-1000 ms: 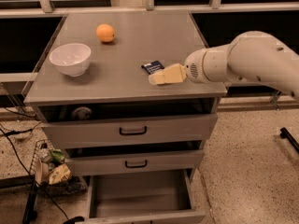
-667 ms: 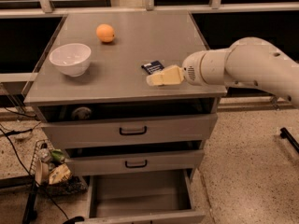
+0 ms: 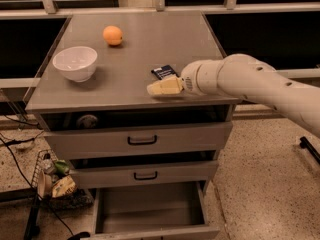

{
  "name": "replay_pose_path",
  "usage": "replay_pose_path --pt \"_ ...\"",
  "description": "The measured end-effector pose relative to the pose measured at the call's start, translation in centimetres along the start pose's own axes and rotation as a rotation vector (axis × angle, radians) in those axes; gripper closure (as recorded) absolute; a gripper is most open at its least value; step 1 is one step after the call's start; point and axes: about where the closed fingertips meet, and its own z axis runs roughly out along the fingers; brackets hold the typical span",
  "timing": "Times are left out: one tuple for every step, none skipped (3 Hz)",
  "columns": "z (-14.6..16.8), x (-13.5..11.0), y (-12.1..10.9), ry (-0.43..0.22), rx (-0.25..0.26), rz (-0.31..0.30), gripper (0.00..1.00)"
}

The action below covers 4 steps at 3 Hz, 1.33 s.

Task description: Place rxbar blueberry into bottom drawer

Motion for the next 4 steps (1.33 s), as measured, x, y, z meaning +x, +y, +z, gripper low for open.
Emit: replay_pose_path --pt "0.69 -0.04 0.1 0.002 -0.001 0.006 0.0" --pt "0.89 -0.07 0.15 0.001 -0.001 0.007 0.13" --pt "0.92 -0.07 0.15 0.002 0.0 0.007 0.33" --pt "0.92 -0.07 0.14 0.002 0.0 0.007 0.47"
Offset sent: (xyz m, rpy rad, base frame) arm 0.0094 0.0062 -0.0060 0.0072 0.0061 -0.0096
